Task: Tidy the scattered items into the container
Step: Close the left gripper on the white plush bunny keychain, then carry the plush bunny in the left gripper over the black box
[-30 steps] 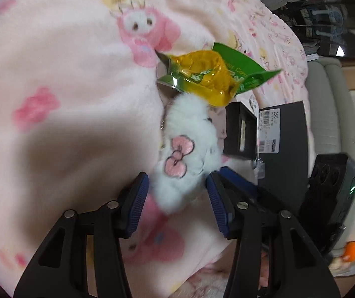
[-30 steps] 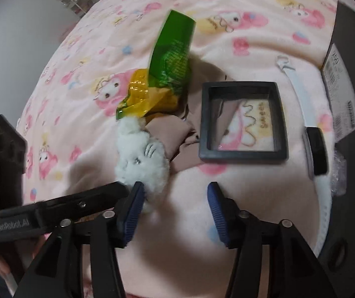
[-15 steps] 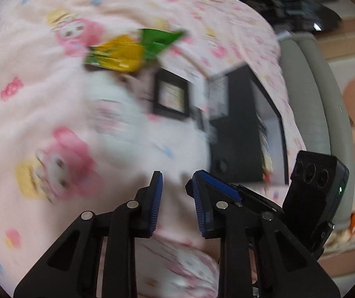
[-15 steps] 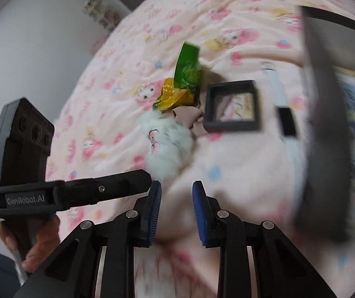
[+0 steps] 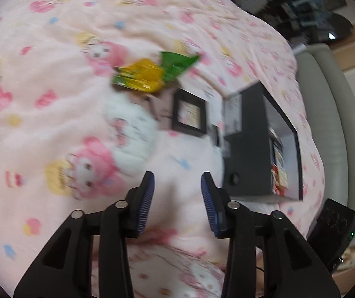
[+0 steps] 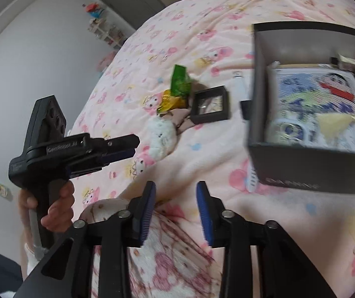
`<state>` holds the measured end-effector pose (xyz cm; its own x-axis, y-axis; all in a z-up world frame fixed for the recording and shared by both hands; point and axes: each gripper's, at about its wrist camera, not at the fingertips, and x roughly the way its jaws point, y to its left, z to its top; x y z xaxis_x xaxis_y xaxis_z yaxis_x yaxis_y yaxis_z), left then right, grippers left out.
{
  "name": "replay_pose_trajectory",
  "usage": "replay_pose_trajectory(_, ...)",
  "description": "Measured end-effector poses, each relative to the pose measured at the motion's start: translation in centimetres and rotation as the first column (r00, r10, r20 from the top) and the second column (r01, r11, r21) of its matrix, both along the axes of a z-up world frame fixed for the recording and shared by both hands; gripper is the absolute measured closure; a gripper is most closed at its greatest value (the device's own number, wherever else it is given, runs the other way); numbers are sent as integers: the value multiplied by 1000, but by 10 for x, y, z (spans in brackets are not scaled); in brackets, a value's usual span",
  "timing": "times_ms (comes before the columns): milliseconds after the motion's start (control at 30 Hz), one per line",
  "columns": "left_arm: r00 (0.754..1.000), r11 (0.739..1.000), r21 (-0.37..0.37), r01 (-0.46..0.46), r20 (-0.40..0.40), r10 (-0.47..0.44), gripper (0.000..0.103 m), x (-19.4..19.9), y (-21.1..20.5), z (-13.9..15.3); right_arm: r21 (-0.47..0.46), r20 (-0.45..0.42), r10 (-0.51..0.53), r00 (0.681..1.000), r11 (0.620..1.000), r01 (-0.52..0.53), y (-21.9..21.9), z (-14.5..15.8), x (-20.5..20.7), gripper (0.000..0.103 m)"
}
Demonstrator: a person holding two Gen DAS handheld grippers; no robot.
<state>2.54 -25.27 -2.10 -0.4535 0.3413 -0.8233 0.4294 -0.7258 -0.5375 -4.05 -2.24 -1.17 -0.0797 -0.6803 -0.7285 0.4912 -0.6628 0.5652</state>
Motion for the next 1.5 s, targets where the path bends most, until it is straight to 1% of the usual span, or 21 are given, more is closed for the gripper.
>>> replay_pose_trajectory(67, 1000, 1000, -3, -15, 18, 15, 59, -3, -15, -11, 10, -3, 28, 1000, 1000, -28, -16, -4, -3, 65)
replay_pose_trajectory(167, 998, 1000, 9, -24, 59, 23, 56, -16, -34, -35, 54, 34, 64, 997, 996, -66, -54, -23, -17, 61)
replay_pose_trajectory(233, 996, 999, 30, -26, 86, 23, 49, -24, -45, -52, 75, 61, 75, 995, 994, -79, -72, -35, -24, 61)
replay_pose_trajectory(300, 994, 996, 83, -35, 105, 27, 42, -32, -55, -69, 92, 103, 87, 991, 991, -97, -95, -51, -34, 61)
replay_pose_trajectory(367, 994, 986, 161, -39, 111, 21, 42, -40, -59, -86, 89, 140, 96, 986, 990, -110, -112, -67, -42, 60)
replay_pose_trajectory(400, 993, 983, 183, -28, 115, 7, 46, -44, -57, -92, 77, 162, 102, 982, 990, -115, -120, -77, -46, 60)
replay_pose_trajectory(433, 993, 979, 203, -10, 118, -15, 62, -47, -53, -96, 79, 174, 103, 979, 990, -118, -125, -85, -49, 60)
replay_pose_trajectory(467, 992, 977, 212, 8, 121, -35, 61, -49, -48, -97, 79, 183, 100, 978, 990, -116, -128, -91, -51, 60)
replay_pose_trajectory(533, 992, 988, 152, 33, 118, -51, 64, -50, -41, -88, 59, 189, 100, 977, 992, -113, -128, -95, -52, 63)
replay_pose_trajectory(567, 994, 990, 137, 41, 96, -54, 64, -47, -38, -79, 31, 168, 96, 981, 994, -102, -123, -89, -50, 65)
replay_pose_trajectory(633, 997, 988, 144, 50, 57, -59, 65, -38, -30, -62, 2, 131, 86, 988, 996, -87, -111, -76, -44, 70)
replay_pose_trajectory(700, 998, 988, 142, 66, 10, -68, 65, -27, -14, -44, -19, 91, 87, 992, 996, -86, -94, -57, -33, 70)
replay_pose_trajectory(833, 988, 982, 123, 141, -80, -132, 65, -3, 40, -9, -42, 16, 90, 996, 995, -89, -44, -20, -4, 70)
replay_pose_trajectory(967, 973, 966, 136, 218, -104, -205, 65, 9, 105, 1, -30, -3, 61, 998, 998, -61, 27, -2, 18, 70)
replay_pose_trajectory(1033, 962, 954, 142, 263, -115, -248, 64, 8, 138, 0, -15, -18, 33, 999, 999, -34, 58, 1, 26, 70)
replay_pose_trajectory(1133, 944, 931, 161, 328, -90, -317, 64, -3, 187, -13, 21, -23, -32, 999, 999, 32, 104, -6, 33, 70)
replay_pose_trajectory(1233, 920, 912, 125, 391, -37, -390, 65, -18, 224, -29, 53, 9, -133, 991, 990, 132, 144, -22, 36, 70)
replay_pose_trajectory(1267, 904, 898, 101, 427, -17, -428, 65, -23, 236, -32, 75, 0, -159, 987, 985, 158, 155, -26, 35, 70)
replay_pose_trajectory(1367, 879, 879, 46, 475, 24, -476, 64, -35, 248, -32, 118, -34, -220, 975, 968, 222, 180, -32, 34, 70)
replay_pose_trajectory(1433, 879, 879, 15, 477, 8, -477, 61, -41, 243, -22, 112, -39, -266, 963, 957, 268, 197, -32, 32, 70)
replay_pose_trajectory(1500, 888, 889, -12, 459, -37, -459, 58, -44, 231, -10, 93, -31, -287, 957, 953, 289, 207, -33, 29, 70)
